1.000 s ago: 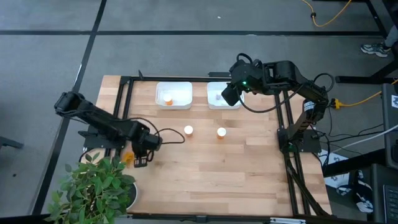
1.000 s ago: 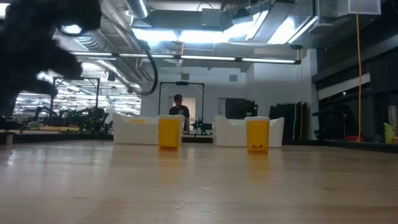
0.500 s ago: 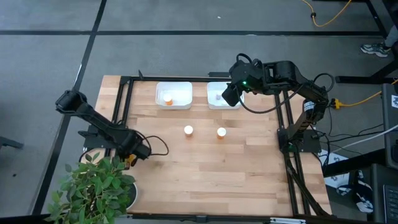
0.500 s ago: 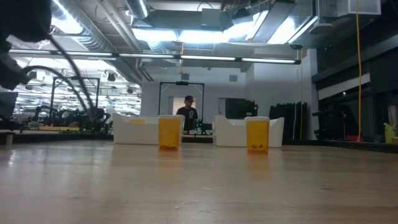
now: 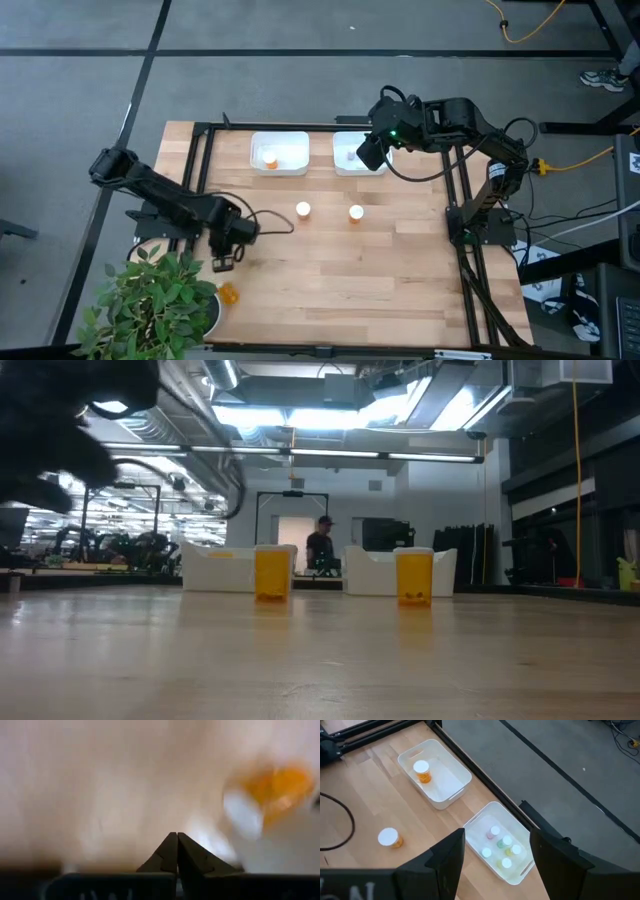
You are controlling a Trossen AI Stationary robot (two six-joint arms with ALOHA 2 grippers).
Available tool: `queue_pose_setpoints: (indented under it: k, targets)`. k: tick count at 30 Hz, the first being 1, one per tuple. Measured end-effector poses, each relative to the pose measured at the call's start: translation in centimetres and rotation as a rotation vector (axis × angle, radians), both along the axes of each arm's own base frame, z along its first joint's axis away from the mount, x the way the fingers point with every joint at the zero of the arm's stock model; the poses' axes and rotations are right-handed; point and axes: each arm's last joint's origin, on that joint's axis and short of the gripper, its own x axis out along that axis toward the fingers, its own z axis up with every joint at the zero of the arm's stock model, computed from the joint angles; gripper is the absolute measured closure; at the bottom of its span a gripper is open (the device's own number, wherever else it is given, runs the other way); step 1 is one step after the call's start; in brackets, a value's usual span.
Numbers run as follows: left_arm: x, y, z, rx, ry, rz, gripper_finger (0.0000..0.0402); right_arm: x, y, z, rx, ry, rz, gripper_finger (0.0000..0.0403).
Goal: Pick and place medicine bottles into bin by pill shape (circle, oval)
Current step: Put the orange pill bottle into the left white bin
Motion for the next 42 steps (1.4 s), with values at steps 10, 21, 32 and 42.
queue_pose_setpoints:
  k: [10, 21, 32, 42]
  targets:
    - [-1.2, -3.0, -0.4, -0.158, 0.082, -0.116, 0.0401, 0.1, 0.0, -0.2, 0.013, 0.012, 0.014, 0.0179]
    - [0.7, -5.2, -3.1, -0.268, 0.057, -0.203, 0.0401, 0.2, 0.1, -0.2, 0.019, 0.020, 0.036, 0.0179]
    - [5.9, -3.9, -5.3, -0.314, -0.242, -0.169, 0.0401, 0.2, 0.1, -0.2, 0.028, 0.016, 0.040, 0.0179]
    - [6.1, -2.3, -4.0, -0.243, -0.137, -0.032, 0.0401, 0.2, 0.1, -0.3, 0.044, 0.009, 0.033, 0.0179]
